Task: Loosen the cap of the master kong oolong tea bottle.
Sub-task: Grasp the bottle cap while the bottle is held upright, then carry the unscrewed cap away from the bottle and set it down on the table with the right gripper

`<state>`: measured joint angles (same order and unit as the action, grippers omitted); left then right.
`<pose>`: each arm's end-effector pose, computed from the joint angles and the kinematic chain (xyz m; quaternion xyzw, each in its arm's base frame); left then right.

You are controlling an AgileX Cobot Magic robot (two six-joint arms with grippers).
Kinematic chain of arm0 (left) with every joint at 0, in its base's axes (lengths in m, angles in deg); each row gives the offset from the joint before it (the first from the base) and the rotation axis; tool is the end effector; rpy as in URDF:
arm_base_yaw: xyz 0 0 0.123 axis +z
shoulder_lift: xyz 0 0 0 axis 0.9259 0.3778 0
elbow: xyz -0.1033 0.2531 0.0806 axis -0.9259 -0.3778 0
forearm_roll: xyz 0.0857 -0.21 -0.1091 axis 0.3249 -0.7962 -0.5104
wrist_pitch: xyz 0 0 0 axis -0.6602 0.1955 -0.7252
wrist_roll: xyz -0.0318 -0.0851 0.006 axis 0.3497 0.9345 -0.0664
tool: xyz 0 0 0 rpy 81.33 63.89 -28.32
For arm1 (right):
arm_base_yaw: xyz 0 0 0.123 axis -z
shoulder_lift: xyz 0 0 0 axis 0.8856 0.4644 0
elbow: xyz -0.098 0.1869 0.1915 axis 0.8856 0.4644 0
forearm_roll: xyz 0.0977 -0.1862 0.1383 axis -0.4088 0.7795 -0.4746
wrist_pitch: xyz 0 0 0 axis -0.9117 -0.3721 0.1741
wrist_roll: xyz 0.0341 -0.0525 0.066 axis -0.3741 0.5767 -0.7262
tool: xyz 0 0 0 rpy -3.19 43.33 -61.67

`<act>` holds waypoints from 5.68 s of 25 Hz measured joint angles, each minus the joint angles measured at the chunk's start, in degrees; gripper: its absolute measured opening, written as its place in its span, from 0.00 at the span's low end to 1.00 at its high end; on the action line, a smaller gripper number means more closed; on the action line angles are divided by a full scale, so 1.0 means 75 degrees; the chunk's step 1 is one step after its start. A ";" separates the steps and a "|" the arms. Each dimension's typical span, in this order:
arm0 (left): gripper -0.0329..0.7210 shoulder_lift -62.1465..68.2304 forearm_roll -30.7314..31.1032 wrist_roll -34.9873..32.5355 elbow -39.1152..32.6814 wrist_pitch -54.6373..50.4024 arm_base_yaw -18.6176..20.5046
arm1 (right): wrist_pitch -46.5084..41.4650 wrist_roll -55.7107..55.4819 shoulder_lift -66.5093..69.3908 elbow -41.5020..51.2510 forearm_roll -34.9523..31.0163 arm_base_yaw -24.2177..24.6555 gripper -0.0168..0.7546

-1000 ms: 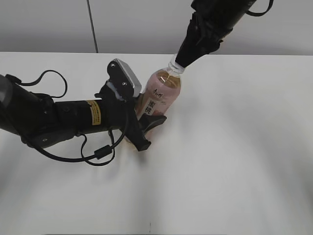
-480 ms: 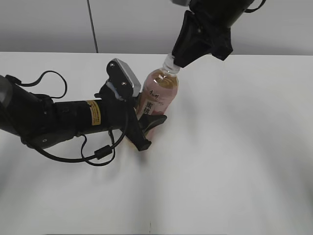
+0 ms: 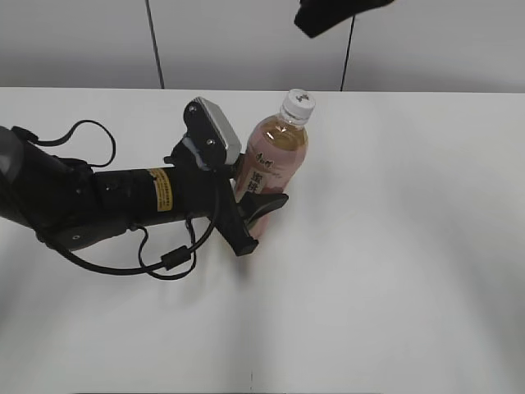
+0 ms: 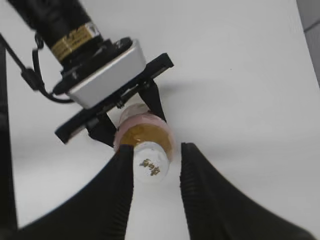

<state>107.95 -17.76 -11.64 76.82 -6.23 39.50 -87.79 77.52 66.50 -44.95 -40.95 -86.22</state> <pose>0.3083 -0.2145 0.1172 0.4545 0.6783 -0.2375 0.5263 0.3293 0.1918 0.3747 -0.6424 0.6854 0.1524 0.3072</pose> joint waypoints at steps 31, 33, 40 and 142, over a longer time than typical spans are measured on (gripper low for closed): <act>0.55 0.0000 -0.0270 -0.0015 0.0000 0.0387 -0.0007 | -0.0091 -1.1424 0.1142 -0.0025 0.0140 0.0000 0.70; 0.55 0.0000 -0.0270 -0.0015 0.0000 0.0387 -0.0007 | -0.0091 -1.1448 0.1142 -0.0025 0.0124 0.0000 0.70; 0.55 0.0000 -0.0270 -0.0022 0.0000 0.0380 -0.0007 | -0.0091 -1.1503 0.1263 -0.0025 0.0100 0.0000 0.65; 0.55 0.1234 -0.1504 -0.0009 -0.0015 0.2398 -0.0004 | 0.0639 -0.2847 0.2063 -0.0025 0.2067 0.0921 0.37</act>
<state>117.20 -29.04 -11.70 76.70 11.75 39.47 -82.99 56.17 81.97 -45.13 -25.45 -79.31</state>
